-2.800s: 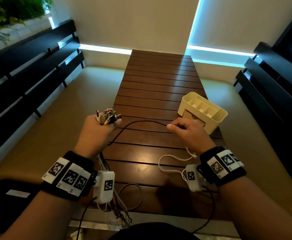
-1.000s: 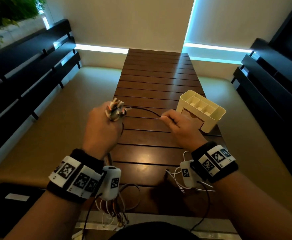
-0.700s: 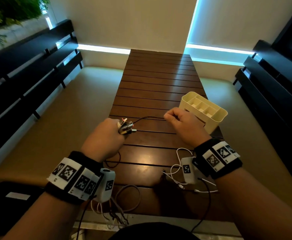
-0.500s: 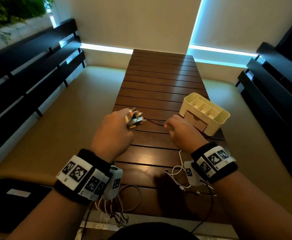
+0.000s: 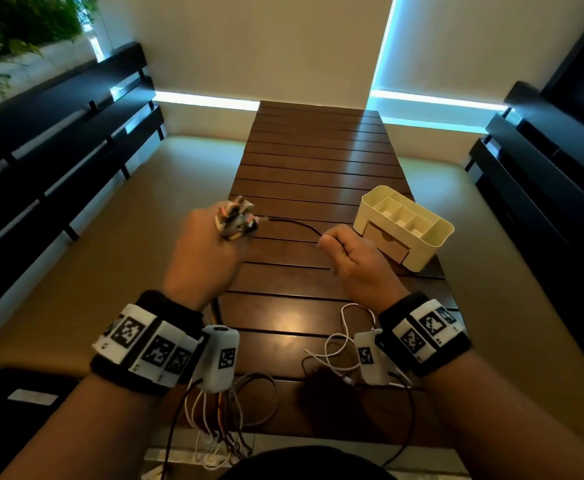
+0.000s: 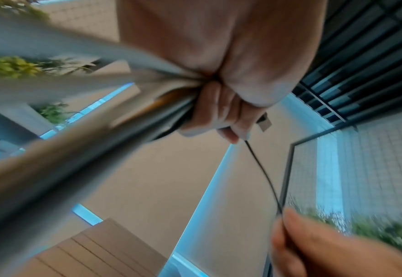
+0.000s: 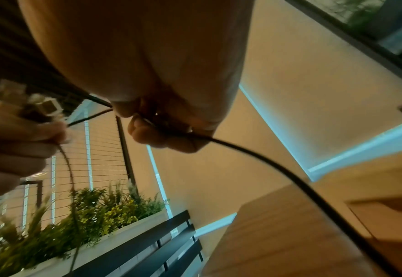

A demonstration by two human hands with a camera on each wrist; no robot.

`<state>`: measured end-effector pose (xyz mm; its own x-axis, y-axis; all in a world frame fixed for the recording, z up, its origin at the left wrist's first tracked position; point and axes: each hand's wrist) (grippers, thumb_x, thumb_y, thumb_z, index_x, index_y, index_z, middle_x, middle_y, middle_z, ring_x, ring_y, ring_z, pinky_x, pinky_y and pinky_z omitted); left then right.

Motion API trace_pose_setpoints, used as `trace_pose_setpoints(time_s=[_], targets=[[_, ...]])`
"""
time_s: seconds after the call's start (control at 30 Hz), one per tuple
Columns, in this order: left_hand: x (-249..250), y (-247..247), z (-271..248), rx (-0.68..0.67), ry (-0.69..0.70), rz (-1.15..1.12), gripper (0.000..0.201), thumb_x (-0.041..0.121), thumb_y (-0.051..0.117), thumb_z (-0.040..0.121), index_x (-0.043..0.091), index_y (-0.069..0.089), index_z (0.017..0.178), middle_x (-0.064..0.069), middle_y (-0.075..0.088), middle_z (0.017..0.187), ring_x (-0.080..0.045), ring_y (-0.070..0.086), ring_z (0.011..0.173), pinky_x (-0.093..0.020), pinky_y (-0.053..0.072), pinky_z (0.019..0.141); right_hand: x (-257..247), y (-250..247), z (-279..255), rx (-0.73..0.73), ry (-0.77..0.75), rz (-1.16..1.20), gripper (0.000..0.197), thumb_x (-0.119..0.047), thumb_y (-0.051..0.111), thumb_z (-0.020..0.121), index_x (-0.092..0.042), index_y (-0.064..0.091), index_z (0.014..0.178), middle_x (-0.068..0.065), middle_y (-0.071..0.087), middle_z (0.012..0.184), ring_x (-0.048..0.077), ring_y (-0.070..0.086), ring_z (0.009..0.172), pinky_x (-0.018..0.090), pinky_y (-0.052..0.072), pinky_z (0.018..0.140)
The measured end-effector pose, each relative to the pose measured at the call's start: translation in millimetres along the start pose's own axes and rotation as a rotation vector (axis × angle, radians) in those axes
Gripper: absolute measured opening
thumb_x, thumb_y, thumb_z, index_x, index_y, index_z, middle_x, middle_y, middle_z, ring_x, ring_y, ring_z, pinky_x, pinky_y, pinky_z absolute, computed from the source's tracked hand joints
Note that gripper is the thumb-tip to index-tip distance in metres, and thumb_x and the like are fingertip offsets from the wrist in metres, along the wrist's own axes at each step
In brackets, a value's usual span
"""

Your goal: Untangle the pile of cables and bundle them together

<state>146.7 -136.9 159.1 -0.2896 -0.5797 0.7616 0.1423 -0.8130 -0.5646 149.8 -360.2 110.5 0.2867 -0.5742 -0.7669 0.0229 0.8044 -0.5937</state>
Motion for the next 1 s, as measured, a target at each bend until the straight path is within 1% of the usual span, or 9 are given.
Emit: trace_pose_setpoints(time_s=[0.07,0.23,0.3,0.37,0.43,0.6,0.8,0.93,1.0], targets=[[-2.4,-4.9,-0.5,0.007,-0.037,0.015,0.02,0.017,0.063,0.093,0.006,0.063,0.077,-0.008,0.058,0.063,-0.013,0.042,0.052,-0.027,0.033,0.05,5.2,-0.6,-0.2,-0.005,0.057,0.018,0.019,-0.03,0.045,0.103,-0.019,0.058,0.096,-0.003,0.056,0.07,0.004,0.05,0.061,0.022,0.043,0.059],[-9.8,-1.5,-3.1,-0.184,-0.121,0.179,0.019,0.014,0.062,0.092,0.011,0.058,0.074,-0.002,0.056,0.065,-0.018,0.045,0.057,-0.029,0.034,0.051,-1.4,-6.5,8.7,-0.003,-0.051,-0.065,0.011,-0.024,0.049,0.102,-0.024,0.055,0.093,-0.01,0.053,0.074,-0.005,0.049,0.065,0.007,0.038,0.06],[-4.4,0.3,-5.9,-0.179,-0.1,0.2,0.008,0.013,0.062,0.092,0.017,0.063,0.085,0.003,0.063,0.078,-0.018,0.054,0.069,-0.031,0.042,0.059,-3.2,-5.9,12.7,-0.066,-0.1,-0.186,0.008,-0.024,0.05,0.102,-0.025,0.053,0.094,-0.014,0.051,0.078,-0.004,0.05,0.07,0.008,0.036,0.06],[5.2,5.1,-9.7,-0.163,-0.063,0.174,0.026,0.007,0.062,0.091,0.021,0.066,0.111,0.003,0.067,0.097,-0.02,0.06,0.087,-0.034,0.05,0.075,-5.6,-0.3,14.6,-0.131,-0.129,-0.268,0.008,-0.026,0.051,0.101,-0.025,0.052,0.094,-0.015,0.05,0.079,-0.001,0.048,0.071,0.013,0.033,0.062],[11.0,11.6,-12.6,-0.197,0.0,0.188,0.032,0.007,0.061,0.091,0.022,0.065,0.119,0.001,0.069,0.103,-0.021,0.062,0.094,-0.037,0.052,0.079,-11.3,5.6,15.9,-0.149,-0.183,-0.258,0.009,-0.026,0.051,0.101,-0.022,0.055,0.093,-0.012,0.052,0.079,0.004,0.048,0.07,0.019,0.035,0.061],[8.4,16.7,-12.0,-0.2,0.082,0.278,0.011,0.014,0.058,0.093,0.02,0.057,0.084,0.006,0.057,0.072,-0.02,0.056,0.068,-0.03,0.039,0.055,-27.5,4.5,16.3,-0.096,-0.319,-0.202,0.012,-0.028,0.051,0.101,-0.021,0.056,0.092,-0.013,0.052,0.076,0.008,0.05,0.068,0.011,0.035,0.058],[5.1,-6.5,-7.3,0.071,-0.037,0.055,0.019,0.021,0.061,0.094,0.012,0.06,0.078,-0.004,0.061,0.071,-0.024,0.056,0.064,-0.04,0.046,0.056,-2.1,-4.8,9.7,-0.045,-0.114,-0.12,0.009,-0.024,0.05,0.102,-0.021,0.057,0.1,-0.015,0.052,0.077,-0.009,0.051,0.072,0.003,0.036,0.063],[1.2,-9.7,-7.0,-0.043,-0.048,0.129,0.026,0.016,0.061,0.093,0.012,0.054,0.069,-0.005,0.055,0.064,-0.019,0.044,0.055,-0.033,0.035,0.051,1.5,-8.6,8.5,0.041,-0.036,-0.016,0.01,-0.025,0.051,0.102,-0.023,0.061,0.101,-0.01,0.057,0.075,0.004,0.056,0.07,0.008,0.04,0.06],[2.5,-8.4,-8.6,-0.144,-0.056,0.139,0.022,0.014,0.061,0.091,0.013,0.056,0.07,-0.004,0.055,0.064,-0.017,0.044,0.055,-0.031,0.032,0.051,-0.4,-11.4,10.5,0.098,-0.081,-0.025,0.011,-0.023,0.053,0.101,-0.021,0.064,0.104,-0.016,0.058,0.08,-0.005,0.056,0.076,0.005,0.04,0.067]])
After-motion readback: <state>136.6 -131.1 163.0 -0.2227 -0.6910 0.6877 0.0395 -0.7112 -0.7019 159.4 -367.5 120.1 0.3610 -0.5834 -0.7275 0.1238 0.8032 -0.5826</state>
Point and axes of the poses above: each hand's wrist, its own z-axis towards the middle knuckle, its own y-axis out of the palm, x = y × z
